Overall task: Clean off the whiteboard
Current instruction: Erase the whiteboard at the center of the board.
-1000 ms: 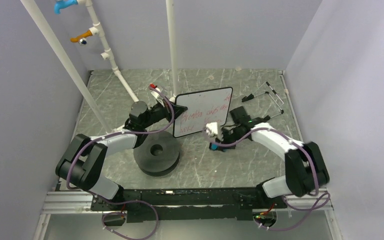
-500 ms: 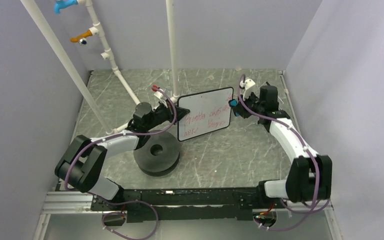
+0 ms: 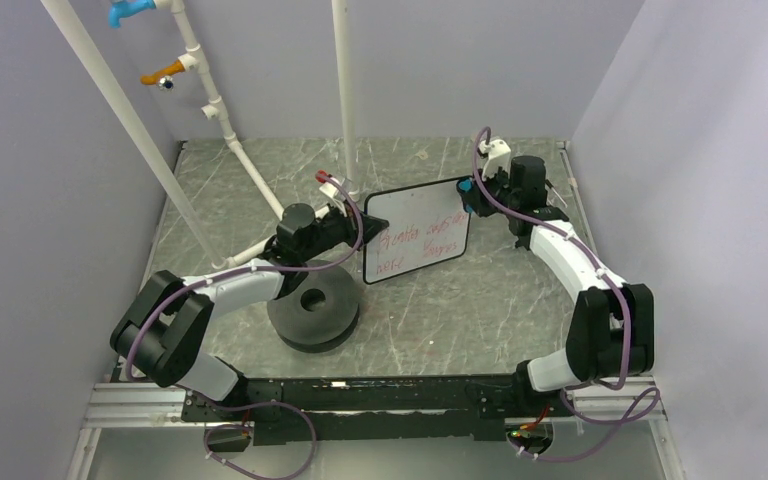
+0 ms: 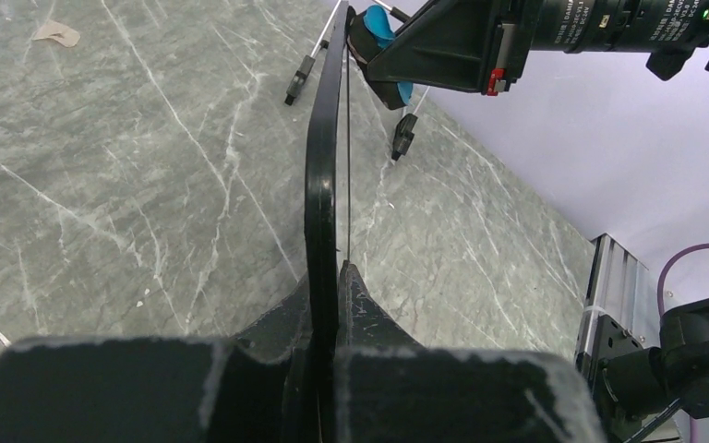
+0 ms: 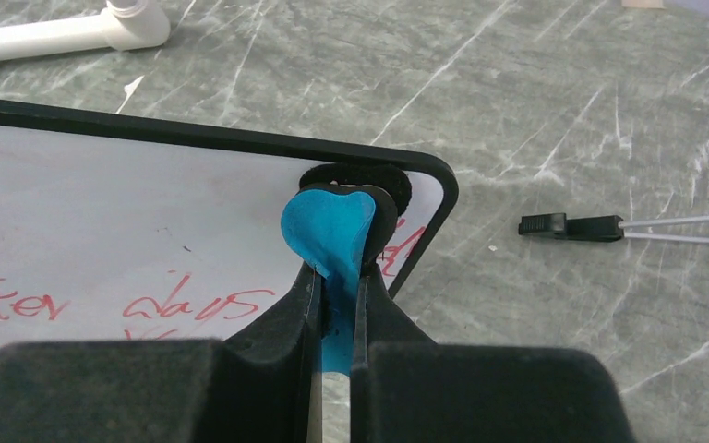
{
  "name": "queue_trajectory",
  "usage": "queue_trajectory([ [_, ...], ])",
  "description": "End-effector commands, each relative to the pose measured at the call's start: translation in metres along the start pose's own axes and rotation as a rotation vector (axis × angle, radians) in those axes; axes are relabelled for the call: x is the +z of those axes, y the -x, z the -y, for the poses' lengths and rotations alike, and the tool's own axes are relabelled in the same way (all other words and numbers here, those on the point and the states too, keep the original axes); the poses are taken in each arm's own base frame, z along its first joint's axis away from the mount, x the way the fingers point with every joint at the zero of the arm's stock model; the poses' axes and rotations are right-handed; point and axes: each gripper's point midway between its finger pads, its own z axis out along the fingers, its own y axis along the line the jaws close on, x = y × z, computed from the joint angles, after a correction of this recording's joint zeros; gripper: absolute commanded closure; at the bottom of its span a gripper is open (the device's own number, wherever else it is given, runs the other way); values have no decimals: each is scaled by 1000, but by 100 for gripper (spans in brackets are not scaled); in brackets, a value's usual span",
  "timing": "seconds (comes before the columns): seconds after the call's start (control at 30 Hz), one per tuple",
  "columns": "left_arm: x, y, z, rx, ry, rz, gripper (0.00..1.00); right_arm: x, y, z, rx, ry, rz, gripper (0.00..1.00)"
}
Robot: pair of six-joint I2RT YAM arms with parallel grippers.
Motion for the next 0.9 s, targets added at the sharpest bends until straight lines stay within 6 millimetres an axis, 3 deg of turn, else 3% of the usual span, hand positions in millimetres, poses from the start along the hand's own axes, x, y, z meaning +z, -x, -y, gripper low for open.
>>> queue_trajectory([
  [0.0, 4, 15, 13, 82, -22, 21, 100, 6, 16, 10, 2, -37, 33, 100],
  [0.33, 5, 13, 14, 84, -31, 19, 100, 1, -55, -12, 26, 74, -147, 100],
  [0.47, 6, 8, 14, 75, -43, 10, 100, 6, -69, -18, 54, 115, -190, 100],
  [0.57, 7, 6, 14, 67, -48, 3, 100, 8, -60, -16, 51, 115, -171, 100],
  [0.8, 9, -3, 13, 37, -75, -26, 100, 8, 5, 6, 23, 56, -22, 100],
  [0.87, 10, -3, 13, 30, -84, -30, 100, 9, 15, 11, 25, 50, -4, 100],
])
